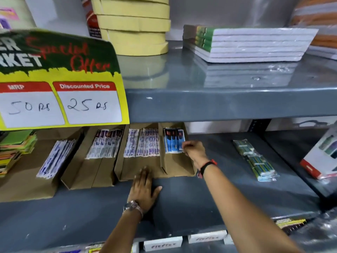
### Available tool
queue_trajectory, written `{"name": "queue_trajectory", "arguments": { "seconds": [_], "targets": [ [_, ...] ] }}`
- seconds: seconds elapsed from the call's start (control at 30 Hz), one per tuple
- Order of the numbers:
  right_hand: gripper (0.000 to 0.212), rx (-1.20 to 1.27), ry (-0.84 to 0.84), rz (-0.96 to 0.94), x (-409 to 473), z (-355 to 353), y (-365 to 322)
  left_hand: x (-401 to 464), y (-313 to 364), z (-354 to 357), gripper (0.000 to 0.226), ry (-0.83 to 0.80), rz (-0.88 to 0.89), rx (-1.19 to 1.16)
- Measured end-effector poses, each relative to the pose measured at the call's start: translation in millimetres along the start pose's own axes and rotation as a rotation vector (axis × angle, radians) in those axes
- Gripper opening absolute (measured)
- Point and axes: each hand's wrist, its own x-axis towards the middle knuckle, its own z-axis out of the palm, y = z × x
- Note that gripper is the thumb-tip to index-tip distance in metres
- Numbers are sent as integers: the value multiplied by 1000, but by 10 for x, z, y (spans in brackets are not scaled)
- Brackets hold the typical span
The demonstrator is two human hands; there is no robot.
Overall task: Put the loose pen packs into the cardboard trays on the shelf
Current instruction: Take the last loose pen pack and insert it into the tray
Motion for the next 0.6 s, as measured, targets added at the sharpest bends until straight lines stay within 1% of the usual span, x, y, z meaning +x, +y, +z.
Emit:
{"name": "queue_trajectory", "arguments": {
  "seconds": [0.2,0.37,0.47,0.53,0.6],
  "targets": [
    [24,-178,32,-38,133,194,28,47,-57,91,65,47,49,-37],
    [30,-313,-31,-41,199,194,9,63,-81,128,64,61,55,-41],
    [33,-389,-35,-65,165,165,-50,69,-91,114,64,44,59,-38],
    [34,-419,-66,-85,130,132,-90,56,-79,61,62,55,76,-103],
    [34,-487,-70,-160,115,51,-122,45,-33,-37,61,123,51,-250]
  ]
}}
